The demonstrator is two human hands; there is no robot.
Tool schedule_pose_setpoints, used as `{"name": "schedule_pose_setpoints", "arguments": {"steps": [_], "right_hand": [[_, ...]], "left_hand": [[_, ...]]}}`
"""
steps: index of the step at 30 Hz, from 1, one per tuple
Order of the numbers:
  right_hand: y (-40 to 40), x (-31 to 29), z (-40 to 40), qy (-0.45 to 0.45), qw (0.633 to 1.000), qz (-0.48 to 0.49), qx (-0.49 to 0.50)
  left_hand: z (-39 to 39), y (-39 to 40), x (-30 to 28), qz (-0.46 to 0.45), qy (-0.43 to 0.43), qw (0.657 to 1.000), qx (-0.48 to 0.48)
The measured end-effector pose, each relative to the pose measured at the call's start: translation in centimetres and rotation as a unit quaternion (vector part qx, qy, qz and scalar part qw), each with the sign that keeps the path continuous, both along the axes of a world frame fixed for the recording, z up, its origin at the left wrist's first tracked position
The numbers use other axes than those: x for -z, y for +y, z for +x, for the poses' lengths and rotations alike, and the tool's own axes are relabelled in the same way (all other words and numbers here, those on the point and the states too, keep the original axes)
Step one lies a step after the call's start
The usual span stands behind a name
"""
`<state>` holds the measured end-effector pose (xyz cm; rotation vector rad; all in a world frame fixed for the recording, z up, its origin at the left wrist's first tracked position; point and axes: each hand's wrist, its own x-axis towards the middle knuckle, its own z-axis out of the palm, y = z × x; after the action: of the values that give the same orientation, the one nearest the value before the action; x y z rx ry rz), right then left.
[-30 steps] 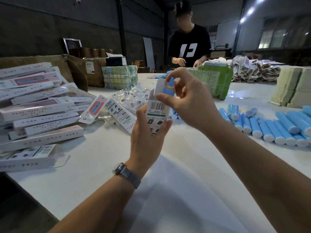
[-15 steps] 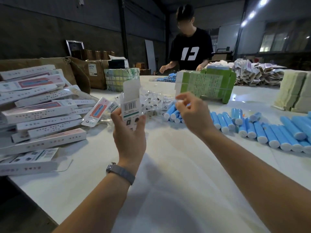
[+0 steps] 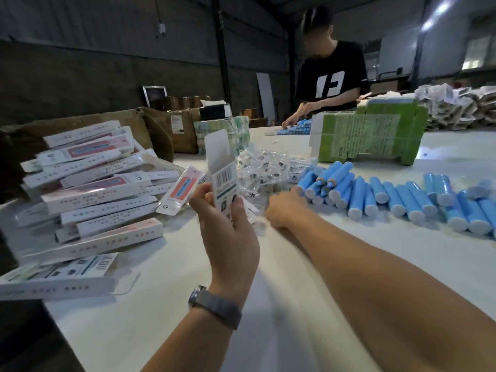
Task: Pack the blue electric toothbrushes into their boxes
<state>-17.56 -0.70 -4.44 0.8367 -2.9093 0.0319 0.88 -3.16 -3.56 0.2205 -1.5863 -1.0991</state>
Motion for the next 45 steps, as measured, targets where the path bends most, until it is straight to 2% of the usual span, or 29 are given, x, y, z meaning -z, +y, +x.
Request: {"name": "schedule_pose_setpoints", "arguments": {"steps": [3, 5, 8, 10, 12, 14, 16, 19, 22, 24, 29, 33, 38, 45], "right_hand": [[-0.1, 0.2, -0.7, 0.065, 0.996, -0.048, 0.026], [0.3, -0.2, -0.5, 0.078, 0.994, -0.075, 0.031], [1.0, -0.8, 0.3, 0.031, 0.995, -0.099, 0.002], [2.2, -2.0, 1.4, -0.041, 0.982, -0.181, -0.032], [4.0, -3.8, 3.1, -0.081, 0.937, -0.330, -0.082], [6.4, -6.0, 5.7, -0.083, 0.864, -0.478, -0.135], [9.0, -8.1, 8.9, -0.089, 0.782, -0.587, -0.188], [12.8, -9.9, 13.7, -0.085, 0.674, -0.689, -0.255], [15.6, -10.8, 17.3, -0.031, 0.628, -0.712, -0.312], [16.1, -10.8, 18.6, 0.001, 0.638, -0.693, -0.337], [15.1, -9.2, 19.4, 0.078, 0.701, -0.610, -0.362], [15.1, -8.8, 18.4, 0.183, 0.736, -0.554, -0.344], [15.3, -8.9, 17.8, 0.165, 0.723, -0.577, -0.343], [15.0, -8.2, 17.7, 0.240, 0.750, -0.510, -0.346]], "left_hand": [[-0.2, -0.1, 0.3, -0.020, 0.002, 1.000, 0.006], [-0.4, -0.1, 0.4, -0.027, -0.001, 1.000, 0.007], [-0.3, 0.2, 0.3, -0.038, -0.008, 0.999, 0.013], [-0.2, 0.5, 0.2, -0.045, 0.004, 0.998, 0.043], [0.1, 0.9, 0.0, -0.063, 0.015, 0.995, 0.073], [0.4, 1.2, -0.1, -0.091, 0.008, 0.991, 0.093], [0.6, 1.5, -0.2, -0.121, -0.010, 0.989, 0.079], [1.0, 2.1, -0.5, -0.131, -0.007, 0.987, 0.088], [1.5, 2.8, -0.5, -0.103, -0.016, 0.982, 0.155], [1.6, 3.1, -0.4, -0.096, -0.030, 0.979, 0.178], [1.2, 3.3, 0.1, -0.114, -0.027, 0.963, 0.242], [1.2, 3.2, 0.1, -0.155, -0.015, 0.961, 0.227], [1.1, 3.4, 0.3, -0.179, -0.028, 0.960, 0.214], [1.3, 3.5, -0.1, -0.177, -0.029, 0.956, 0.233]]}}
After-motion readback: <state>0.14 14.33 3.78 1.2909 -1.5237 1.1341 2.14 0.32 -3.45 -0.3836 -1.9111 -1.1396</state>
